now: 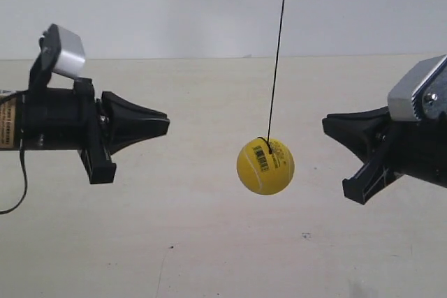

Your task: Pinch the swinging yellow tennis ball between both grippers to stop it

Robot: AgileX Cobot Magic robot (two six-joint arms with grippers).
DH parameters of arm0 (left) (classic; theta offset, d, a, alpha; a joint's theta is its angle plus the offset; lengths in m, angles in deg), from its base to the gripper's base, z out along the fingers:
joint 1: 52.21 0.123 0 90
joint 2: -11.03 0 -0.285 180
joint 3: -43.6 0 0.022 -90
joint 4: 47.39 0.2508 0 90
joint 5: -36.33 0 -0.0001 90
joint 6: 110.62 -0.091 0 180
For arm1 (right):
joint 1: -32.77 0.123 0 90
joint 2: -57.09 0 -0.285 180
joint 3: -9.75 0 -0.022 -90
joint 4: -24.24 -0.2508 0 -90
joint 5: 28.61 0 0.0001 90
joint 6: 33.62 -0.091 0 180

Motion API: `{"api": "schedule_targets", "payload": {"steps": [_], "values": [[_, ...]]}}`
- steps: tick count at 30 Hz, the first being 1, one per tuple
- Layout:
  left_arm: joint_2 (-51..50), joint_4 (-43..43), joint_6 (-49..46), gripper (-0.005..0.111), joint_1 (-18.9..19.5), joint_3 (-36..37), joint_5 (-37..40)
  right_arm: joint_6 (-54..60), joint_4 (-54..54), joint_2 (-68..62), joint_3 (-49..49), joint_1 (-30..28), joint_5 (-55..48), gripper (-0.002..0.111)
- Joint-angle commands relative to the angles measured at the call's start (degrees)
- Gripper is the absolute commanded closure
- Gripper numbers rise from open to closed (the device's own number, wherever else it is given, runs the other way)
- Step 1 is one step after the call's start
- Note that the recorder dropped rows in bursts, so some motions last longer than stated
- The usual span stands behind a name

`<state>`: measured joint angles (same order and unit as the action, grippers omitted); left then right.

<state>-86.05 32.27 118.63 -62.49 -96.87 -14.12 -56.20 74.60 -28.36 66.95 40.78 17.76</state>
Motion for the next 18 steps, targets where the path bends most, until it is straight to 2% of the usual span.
{"api": "schedule_targets", "payload": {"steps": [1, 5, 8, 9, 12, 13, 15, 18], "values": [[7.3, -1.8, 2.2, 0.102, 1.1, -0.2, 0.5, 0.6, -1.8, 6.1, -0.1, -0.2, -4.2, 0.108], [14.4, -2.6, 3.1, 0.102, 1.1, -0.2, 4.3, 0.5, -4.1, 11.2, -0.1, -0.2, -5.9, 0.108], [20.7, -5.1, 2.1, 0.102, 1.1, -0.2, 8.3, 2.4, -9.9, 15.7, -0.1, -0.2, -6.2, 0.108], [26.0, -6.5, 0.8, 0.102, 1.1, -0.2, 11.4, 3.9, -14.6, 18.9, -0.1, -0.2, -6.2, 0.108], [34.7, -9.1, 0.1, 0.102, 1.1, -0.2, 18.4, 5.4, -17.8, 23.7, -0.5, -0.2, -7.8, 0.108], [37.1, -9.7, 0.1, 0.102, 1.1, -0.2, 20.9, 5.3, -17.8, 25.2, -1.0, -0.2, -10.0, 0.108], [47.6, -11.3, 1.7, 0.102, 1.1, -0.2, 32.0, 4.6, -18.5, 32.1, -3.7, -0.2, -20.4, 0.108], [57.4, -13.4, 2.4, 0.102, 1.1, -0.2, 37.7, 4.6, -23.2, 37.1, -5.9, -0.2, -21.0, 0.108]]}}
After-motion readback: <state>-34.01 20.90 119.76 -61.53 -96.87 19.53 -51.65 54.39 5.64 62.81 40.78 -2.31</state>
